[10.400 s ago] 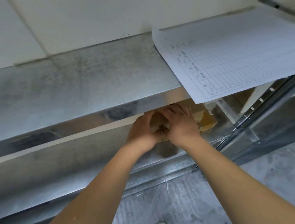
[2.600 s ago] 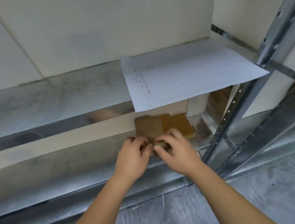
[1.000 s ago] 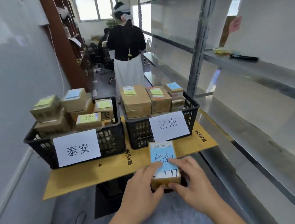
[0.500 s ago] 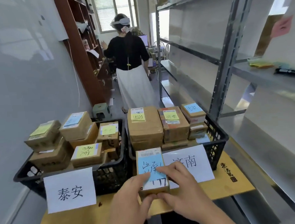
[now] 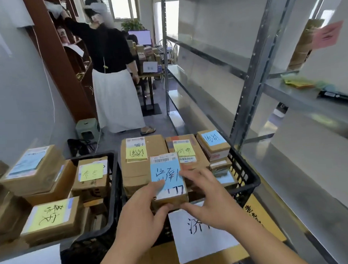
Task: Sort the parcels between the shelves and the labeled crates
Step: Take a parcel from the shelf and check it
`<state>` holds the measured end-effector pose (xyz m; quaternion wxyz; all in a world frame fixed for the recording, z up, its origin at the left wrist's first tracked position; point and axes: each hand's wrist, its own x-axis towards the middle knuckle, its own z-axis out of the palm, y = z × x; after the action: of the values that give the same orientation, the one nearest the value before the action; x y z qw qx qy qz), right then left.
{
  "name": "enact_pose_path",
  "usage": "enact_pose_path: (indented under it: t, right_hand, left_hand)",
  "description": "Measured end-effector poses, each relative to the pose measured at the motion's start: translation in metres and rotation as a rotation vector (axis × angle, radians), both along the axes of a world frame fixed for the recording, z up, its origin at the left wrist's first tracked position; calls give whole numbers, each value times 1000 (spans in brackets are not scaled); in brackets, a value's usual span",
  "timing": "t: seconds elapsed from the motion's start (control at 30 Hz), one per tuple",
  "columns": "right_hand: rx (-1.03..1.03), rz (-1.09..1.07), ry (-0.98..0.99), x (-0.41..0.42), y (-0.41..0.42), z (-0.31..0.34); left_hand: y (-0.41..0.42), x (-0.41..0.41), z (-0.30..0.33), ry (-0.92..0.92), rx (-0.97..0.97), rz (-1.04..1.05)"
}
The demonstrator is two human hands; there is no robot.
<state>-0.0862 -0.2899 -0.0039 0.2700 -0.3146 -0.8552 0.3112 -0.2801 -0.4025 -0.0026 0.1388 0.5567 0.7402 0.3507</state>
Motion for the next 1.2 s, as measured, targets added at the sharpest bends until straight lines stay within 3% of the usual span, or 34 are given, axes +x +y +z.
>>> enact_pose_path:
  t: [0.43,0.6,0.8,0.93,1.2]
  right_hand:
    - [-19,-429,-219,33,154,-4]
    - [-55,-446,-355,20,210,-11]
    - [-25,-323,-578,3,240,-25]
    - [46,-297,-630,3,248,-33]
    - [1,-349,-666,25,260,-34]
  left_hand:
    - [131,-13,-1,3,-21,-28]
    - [167,-1,-7,67,-47,14]
    - [194,20,-12,94,-80,121]
    - [204,30,-12,146,-91,155]
    - [215,37,-10,190,-122,177]
